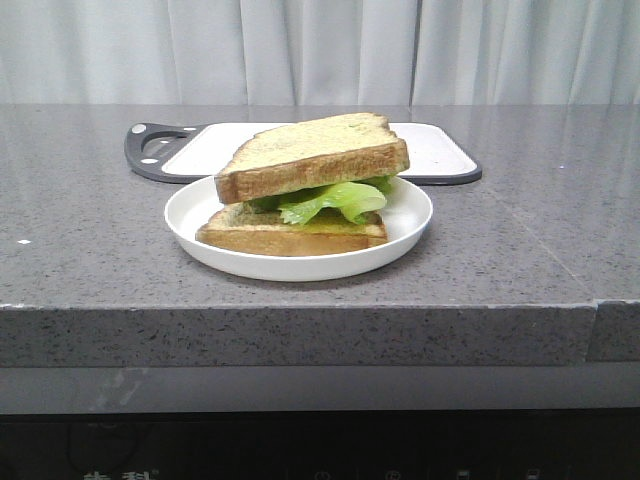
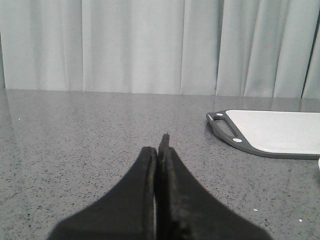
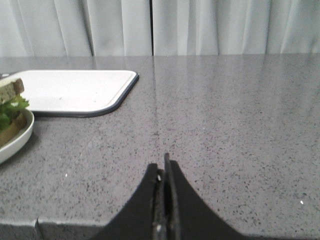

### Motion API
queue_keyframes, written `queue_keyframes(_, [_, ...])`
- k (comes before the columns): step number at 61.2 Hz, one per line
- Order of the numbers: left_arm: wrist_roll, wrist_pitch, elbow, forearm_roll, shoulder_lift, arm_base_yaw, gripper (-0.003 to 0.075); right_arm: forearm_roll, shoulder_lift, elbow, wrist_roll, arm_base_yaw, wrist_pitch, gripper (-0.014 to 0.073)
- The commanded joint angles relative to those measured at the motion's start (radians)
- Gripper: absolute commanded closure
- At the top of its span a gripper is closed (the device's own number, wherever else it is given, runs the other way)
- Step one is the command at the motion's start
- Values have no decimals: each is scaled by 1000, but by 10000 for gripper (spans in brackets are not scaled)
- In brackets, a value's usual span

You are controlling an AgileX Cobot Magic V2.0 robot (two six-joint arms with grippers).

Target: Left arm grabs bread, right arm adds lettuce

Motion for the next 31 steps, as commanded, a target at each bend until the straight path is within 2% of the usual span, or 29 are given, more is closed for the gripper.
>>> queue_keyframes(1, [-1, -85, 4, -8, -17, 0, 741, -44, -26, -3, 70, -4, -104, 660])
queue_keyframes(31, [-1, -85, 4, -8, -17, 0, 741, -62, -26, -3, 84, -19, -166, 660])
